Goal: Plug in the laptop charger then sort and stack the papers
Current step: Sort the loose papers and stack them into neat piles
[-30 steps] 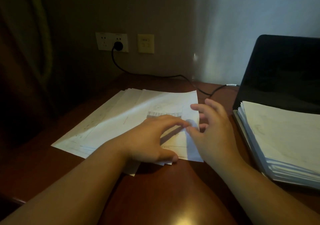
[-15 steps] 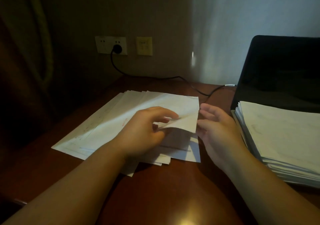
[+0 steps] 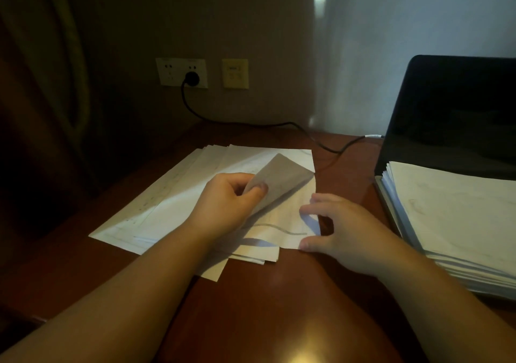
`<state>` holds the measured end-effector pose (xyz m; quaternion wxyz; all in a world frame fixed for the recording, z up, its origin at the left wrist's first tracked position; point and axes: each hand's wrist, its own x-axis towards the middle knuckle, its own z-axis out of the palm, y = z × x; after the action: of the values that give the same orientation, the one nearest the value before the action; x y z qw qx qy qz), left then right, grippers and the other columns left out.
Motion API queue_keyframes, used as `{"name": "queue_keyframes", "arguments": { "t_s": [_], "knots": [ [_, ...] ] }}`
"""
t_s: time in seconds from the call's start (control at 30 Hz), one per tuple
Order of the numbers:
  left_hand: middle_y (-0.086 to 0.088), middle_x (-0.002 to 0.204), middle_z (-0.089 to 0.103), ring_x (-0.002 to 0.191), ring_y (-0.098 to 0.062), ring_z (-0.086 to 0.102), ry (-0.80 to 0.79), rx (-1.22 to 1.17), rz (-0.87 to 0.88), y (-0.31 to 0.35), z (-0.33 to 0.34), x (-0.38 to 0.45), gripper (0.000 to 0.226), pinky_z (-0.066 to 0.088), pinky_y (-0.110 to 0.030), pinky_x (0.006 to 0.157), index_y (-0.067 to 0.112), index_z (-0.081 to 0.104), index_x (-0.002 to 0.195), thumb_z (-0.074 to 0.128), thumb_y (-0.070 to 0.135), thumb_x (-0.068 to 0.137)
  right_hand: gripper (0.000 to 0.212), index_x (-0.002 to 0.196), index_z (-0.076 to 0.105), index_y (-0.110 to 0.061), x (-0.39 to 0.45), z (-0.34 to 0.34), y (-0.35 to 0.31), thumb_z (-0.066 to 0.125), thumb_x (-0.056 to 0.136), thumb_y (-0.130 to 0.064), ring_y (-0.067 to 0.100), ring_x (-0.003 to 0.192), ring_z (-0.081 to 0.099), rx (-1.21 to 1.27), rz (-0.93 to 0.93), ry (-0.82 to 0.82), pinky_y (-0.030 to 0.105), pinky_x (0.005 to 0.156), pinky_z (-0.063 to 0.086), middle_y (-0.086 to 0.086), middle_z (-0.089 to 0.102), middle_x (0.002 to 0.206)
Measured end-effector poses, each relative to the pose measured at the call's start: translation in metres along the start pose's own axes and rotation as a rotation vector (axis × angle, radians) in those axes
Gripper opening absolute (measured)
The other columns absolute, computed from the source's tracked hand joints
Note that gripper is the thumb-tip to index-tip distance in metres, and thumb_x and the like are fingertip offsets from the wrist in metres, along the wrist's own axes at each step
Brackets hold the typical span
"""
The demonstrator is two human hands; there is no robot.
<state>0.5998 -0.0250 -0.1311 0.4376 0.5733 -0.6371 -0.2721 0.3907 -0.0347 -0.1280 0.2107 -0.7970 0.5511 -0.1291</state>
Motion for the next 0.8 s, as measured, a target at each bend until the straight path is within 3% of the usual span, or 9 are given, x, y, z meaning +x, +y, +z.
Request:
{"name": "queue_keyframes", "arguments": {
  "t_s": [0.1,0.17,0.23,0.37,0.53,0.67,0.8],
  "knots": [
    [0.014,0.081,0.070,0.075,-0.005,0.066,-0.005,-0.056,-0.018,0.001,-0.001,0.000,0.020,0.055,-0.027,0.066,0.031,0.074,0.092,0.056,0.035,0.100,0.085,0.146,0.035,-0.043,0.003,0.010,0.002,0.080,0.075,-0.049,0.014,0.141,0.034,0.075,0.008,0.121,0.030,0.102,0.038,-0.017,0.029,0.156],
    [0.015,0.082,0.070,0.075,-0.005,0.068,-0.013,-0.092,-0.030,0.003,-0.001,-0.001,0.020,0.053,-0.023,0.063,0.031,0.074,0.093,0.056,0.035,0.100,0.093,0.149,0.030,-0.042,0.004,0.014,0.001,0.082,0.072,-0.047,0.015,0.138,0.038,0.127,0.011,0.179,0.030,0.097,0.042,-0.016,0.033,0.155],
    [0.017,0.083,0.071,0.075,-0.004,0.069,-0.022,-0.122,-0.041,0.003,0.001,-0.002,0.019,0.051,-0.016,0.058,0.032,0.073,0.093,0.056,0.035,0.100,0.092,0.149,0.031,-0.042,0.004,0.016,-0.001,0.083,0.074,-0.041,0.016,0.136,0.041,0.189,0.005,0.198,0.026,0.090,0.042,-0.015,0.038,0.152],
    [0.017,0.082,0.070,0.075,-0.003,0.068,-0.034,-0.132,-0.023,0.003,0.003,-0.003,0.018,0.047,-0.011,0.054,0.032,0.073,0.094,0.056,0.033,0.100,0.083,0.144,0.037,-0.045,0.004,0.019,-0.004,0.083,0.076,-0.032,0.016,0.133,0.046,0.301,-0.015,0.253,0.030,0.093,0.047,-0.013,0.046,0.147],
    [0.017,0.084,0.068,0.081,-0.003,0.065,-0.038,-0.108,-0.016,0.001,0.001,-0.002,0.017,0.050,-0.015,0.060,0.030,0.073,0.098,0.057,0.035,0.099,0.067,0.131,0.048,-0.046,0.007,0.017,-0.011,0.077,0.082,-0.011,0.008,0.097,0.063,0.760,0.051,0.357,0.020,0.063,0.058,-0.018,0.059,0.118],
    [0.016,0.089,0.068,0.084,-0.005,0.066,-0.033,-0.118,-0.017,0.000,0.001,0.000,0.015,0.051,-0.020,0.066,0.032,0.072,0.101,0.057,0.036,0.099,0.062,0.134,0.050,-0.035,0.004,0.016,-0.012,0.074,0.085,-0.006,0.000,0.073,0.070,0.957,0.135,0.365,0.019,0.055,0.055,-0.015,0.072,0.075],
    [0.026,0.090,0.065,0.089,0.004,0.061,-0.059,-0.048,0.050,0.002,0.001,-0.001,0.010,0.051,-0.021,0.068,0.040,0.069,0.096,0.060,0.037,0.097,0.057,0.132,0.051,-0.036,0.003,0.017,-0.016,0.076,0.085,-0.015,-0.003,0.073,0.068,0.912,0.188,0.364,0.018,0.056,0.055,-0.014,0.071,0.074]
  ]
}}
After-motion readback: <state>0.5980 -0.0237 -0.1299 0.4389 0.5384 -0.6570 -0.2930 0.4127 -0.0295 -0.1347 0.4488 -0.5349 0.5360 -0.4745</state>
